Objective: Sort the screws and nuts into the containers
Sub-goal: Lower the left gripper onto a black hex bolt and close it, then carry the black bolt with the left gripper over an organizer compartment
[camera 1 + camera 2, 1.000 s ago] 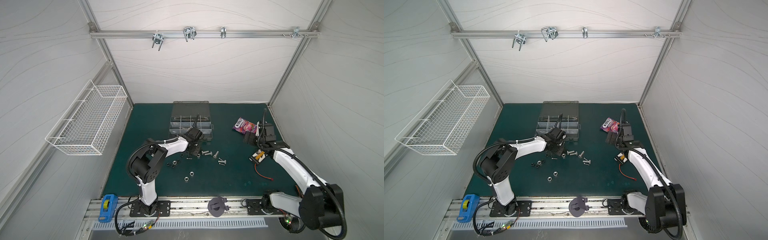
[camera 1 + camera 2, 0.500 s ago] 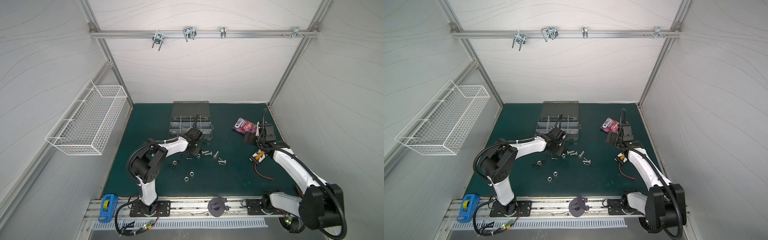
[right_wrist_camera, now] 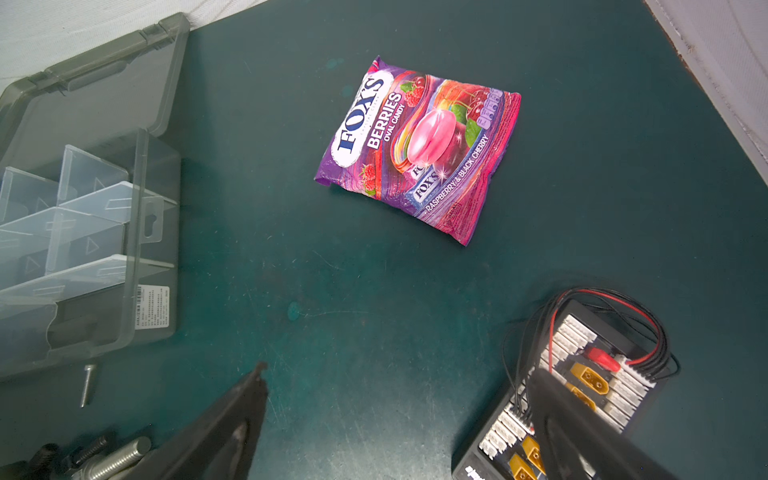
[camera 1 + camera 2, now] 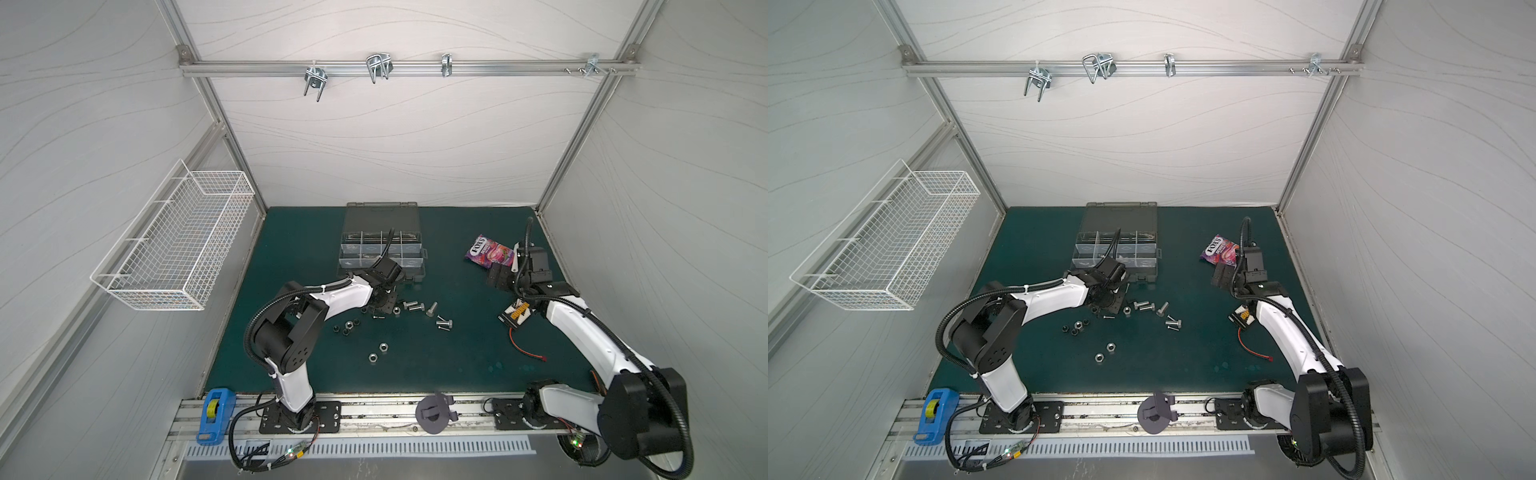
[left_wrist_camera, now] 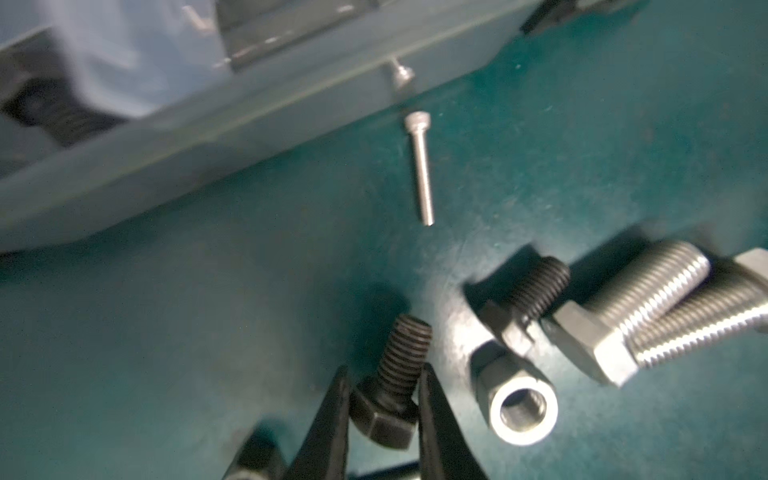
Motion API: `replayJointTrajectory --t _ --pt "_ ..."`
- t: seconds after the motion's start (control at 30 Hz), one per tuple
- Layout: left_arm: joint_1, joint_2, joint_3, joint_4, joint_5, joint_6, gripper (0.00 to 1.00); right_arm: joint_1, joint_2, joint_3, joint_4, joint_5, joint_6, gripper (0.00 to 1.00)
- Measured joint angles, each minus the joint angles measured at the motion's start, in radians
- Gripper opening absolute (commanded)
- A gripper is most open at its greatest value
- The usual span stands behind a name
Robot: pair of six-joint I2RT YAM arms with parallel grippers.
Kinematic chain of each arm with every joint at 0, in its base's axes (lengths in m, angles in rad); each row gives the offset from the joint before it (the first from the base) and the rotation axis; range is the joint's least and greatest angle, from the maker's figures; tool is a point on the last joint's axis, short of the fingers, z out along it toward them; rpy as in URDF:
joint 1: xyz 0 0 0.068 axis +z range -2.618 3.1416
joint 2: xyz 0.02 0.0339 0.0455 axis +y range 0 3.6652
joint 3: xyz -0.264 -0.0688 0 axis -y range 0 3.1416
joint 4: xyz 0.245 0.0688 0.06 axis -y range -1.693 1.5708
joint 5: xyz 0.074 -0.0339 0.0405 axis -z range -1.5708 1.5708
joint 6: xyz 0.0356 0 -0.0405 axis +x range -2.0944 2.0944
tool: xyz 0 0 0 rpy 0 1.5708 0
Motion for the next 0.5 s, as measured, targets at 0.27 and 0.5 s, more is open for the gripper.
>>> replayJointTrajectory --t 0.27,0.5 --pt "0.012 -0.119 -0.003 -0.032 -0.098 -0.074 0.12 0.000 0.000 0.000 0.000 0.000 0.000 0.99" --pt "0.143 -0.200 -0.003 -0.051 -0.093 -0.150 0.12 0.000 0.000 0.000 0.000 0.000 0.000 0.99"
